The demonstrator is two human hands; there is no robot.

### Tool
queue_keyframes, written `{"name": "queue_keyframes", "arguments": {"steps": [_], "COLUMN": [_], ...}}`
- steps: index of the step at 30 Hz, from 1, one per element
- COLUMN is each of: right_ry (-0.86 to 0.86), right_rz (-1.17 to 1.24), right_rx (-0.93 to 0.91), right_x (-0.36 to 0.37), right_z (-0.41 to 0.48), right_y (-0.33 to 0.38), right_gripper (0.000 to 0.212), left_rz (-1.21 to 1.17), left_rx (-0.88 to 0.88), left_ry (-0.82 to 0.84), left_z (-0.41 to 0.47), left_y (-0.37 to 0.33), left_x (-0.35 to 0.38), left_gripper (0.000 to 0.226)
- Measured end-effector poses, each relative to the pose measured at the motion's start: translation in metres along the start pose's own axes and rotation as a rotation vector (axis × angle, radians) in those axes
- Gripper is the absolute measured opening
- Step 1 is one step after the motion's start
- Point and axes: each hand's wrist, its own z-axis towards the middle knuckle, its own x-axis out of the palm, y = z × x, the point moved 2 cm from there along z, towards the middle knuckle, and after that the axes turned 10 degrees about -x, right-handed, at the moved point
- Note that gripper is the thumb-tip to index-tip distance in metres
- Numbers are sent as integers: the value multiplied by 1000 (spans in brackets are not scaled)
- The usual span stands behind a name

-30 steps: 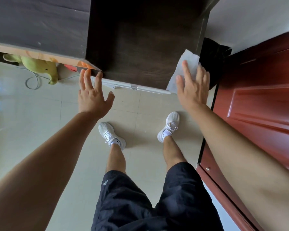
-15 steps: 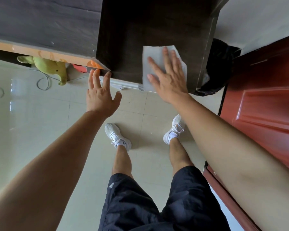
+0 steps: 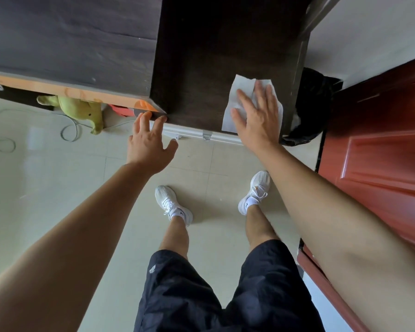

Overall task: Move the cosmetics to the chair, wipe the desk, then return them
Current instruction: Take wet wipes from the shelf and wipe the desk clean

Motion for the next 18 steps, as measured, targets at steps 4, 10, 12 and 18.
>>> {"name": "queue_keyframes", "arguments": {"steps": [4, 10, 12, 18], "right_ry": [-72, -41, -65, 63], "right_rz": [-27, -86, -36, 5], "right_rx": [-58, -77, -38, -10], "right_x": [-15, -7, -7, -10], "right_z": [-12, -29, -20, -4], "right_y": [-4, 6, 15, 27], "right_gripper": [54, 46, 38, 23], "left_rz": [13, 3, 7, 21], "left_rx": [26, 32, 34, 47], "left_ry": [14, 6, 13, 37], "left_z": [3, 1, 0, -2], "left_y": [4, 3, 2, 4], "left_x": [-3, 0, 0, -4], "left_gripper": [67, 69, 69, 71]}}
